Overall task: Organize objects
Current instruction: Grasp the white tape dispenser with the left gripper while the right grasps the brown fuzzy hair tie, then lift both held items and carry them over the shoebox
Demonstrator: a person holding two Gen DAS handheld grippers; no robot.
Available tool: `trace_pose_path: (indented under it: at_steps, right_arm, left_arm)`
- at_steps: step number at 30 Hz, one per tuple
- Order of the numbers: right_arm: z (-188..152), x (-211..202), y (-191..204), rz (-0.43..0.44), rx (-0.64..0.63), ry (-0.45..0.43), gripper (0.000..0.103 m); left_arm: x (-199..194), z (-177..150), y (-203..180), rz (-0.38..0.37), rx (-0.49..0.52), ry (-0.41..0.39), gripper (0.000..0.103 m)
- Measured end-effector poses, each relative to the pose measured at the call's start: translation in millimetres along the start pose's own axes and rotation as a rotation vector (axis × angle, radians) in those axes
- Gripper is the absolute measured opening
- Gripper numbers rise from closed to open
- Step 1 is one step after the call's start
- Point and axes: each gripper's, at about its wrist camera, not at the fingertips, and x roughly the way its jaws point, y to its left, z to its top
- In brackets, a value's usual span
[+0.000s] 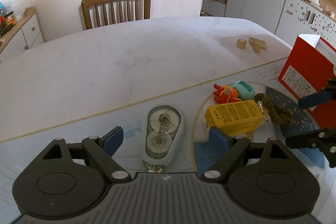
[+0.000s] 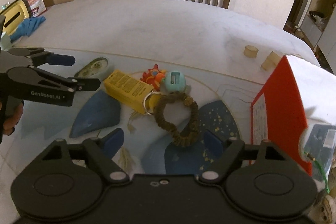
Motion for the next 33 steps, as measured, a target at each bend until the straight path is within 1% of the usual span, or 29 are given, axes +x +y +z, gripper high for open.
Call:
trace_pose_path:
  at_steps: [2, 5, 9, 14, 16, 18, 20, 22, 24, 25, 28, 30, 33]
  right_arm:
    - [2, 5, 0, -0.006, -0.011, 0.003, 0.075]
    - [4, 9, 1, -0.001, -0.030, 0.008, 0.066]
    - [6, 16, 4, -0.006, -0.057, 0.012, 0.058]
    - [9, 21, 9, -0.007, -0.098, 0.016, 0.054]
    - [10, 22, 11, -0.014, -0.105, 0.018, 0.053]
    - [10, 23, 11, -0.017, -0.105, 0.019, 0.047]
    - [11, 24, 12, -0.019, -0.109, 0.019, 0.042]
    - [10, 25, 13, -0.015, -0.118, 0.019, 0.039]
    - [10, 25, 17, -0.017, -0.149, 0.018, 0.038]
    - [9, 25, 18, -0.015, -0.166, 0.020, 0.037]
    - [7, 25, 27, -0.034, -0.219, 0.020, 0.033]
    - [6, 25, 32, -0.053, -0.246, 0.018, 0.026]
    - [5, 25, 35, -0.072, -0.263, 0.014, 0.020]
  left_arm:
    - [4, 0, 1, 0.003, 0.004, 0.009, 0.089]
    - [9, 0, 3, 0.000, -0.005, 0.024, 0.089]
    - [13, 0, 5, -0.001, -0.016, 0.028, 0.089]
    - [16, 0, 6, -0.001, -0.020, 0.025, 0.088]
    - [17, 0, 4, 0.012, -0.001, 0.025, 0.084]
    - [17, 0, 2, 0.015, 0.025, 0.025, 0.080]
    - [16, -2, -1, 0.022, 0.047, 0.023, 0.072]
    - [15, -2, -4, 0.022, 0.065, 0.022, 0.067]
    - [15, -1, -6, 0.020, 0.071, 0.029, 0.062]
    - [15, -1, -7, 0.016, 0.074, 0.033, 0.057]
    - [14, 1, -11, 0.010, 0.084, 0.041, 0.048]
    - [14, 1, -12, 0.011, 0.083, 0.044, 0.047]
    - [13, 1, -11, 0.013, 0.067, 0.050, 0.047]
